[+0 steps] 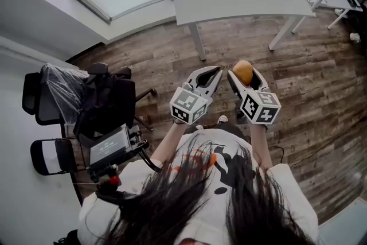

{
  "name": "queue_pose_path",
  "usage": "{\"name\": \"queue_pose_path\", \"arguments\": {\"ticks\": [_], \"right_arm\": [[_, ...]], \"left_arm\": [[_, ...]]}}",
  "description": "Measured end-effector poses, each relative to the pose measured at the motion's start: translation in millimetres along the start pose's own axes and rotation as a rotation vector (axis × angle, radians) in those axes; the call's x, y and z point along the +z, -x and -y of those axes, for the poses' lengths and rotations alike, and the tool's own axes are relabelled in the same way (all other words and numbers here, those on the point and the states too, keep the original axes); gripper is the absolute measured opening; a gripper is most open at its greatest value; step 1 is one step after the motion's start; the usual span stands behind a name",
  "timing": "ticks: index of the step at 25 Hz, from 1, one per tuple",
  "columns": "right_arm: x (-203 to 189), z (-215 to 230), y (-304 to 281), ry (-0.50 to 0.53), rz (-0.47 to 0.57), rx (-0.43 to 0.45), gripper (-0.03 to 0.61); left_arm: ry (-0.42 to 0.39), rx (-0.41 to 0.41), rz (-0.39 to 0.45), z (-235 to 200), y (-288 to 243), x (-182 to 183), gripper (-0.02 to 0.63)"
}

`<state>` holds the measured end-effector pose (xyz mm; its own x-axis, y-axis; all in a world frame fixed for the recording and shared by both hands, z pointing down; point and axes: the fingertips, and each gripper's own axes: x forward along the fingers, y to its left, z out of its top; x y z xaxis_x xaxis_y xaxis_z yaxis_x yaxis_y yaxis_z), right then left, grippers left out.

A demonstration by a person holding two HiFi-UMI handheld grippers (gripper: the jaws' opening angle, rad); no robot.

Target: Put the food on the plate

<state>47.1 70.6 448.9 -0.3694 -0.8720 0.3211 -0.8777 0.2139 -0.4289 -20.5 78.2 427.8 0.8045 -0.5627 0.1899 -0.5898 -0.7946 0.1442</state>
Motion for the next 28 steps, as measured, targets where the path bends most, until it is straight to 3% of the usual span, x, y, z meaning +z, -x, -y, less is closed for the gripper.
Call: {"name": "queue_pose_path", "arguments": {"ticks": [10, 14, 18, 28], "right_arm": [[15.2, 54.4, -23.9, -0.020, -0.038, 0.028, 0.371], [4.8, 47.4, -10.0, -0.026, -0.039, 0.030, 0.371], [8.6, 58.8, -34.0, -0.045, -0.058, 0.031, 0.370], [21.6, 65.1, -38.0, -0.046, -0.030, 0.019, 0.371]], "left_arm": [[0.031, 0.034, -0.031, -6.3, -58.2, -8.8, 0.006], [0.026, 0.041, -0.028, 2.9, -43.9, -11.0, 0.006], [0.040, 0.047, -0.047, -18.1, -60.8, -12.6, 0.006], [0.014, 0.027, -0.041, -24.8, -74.8, -3.1, 0.006]]}}
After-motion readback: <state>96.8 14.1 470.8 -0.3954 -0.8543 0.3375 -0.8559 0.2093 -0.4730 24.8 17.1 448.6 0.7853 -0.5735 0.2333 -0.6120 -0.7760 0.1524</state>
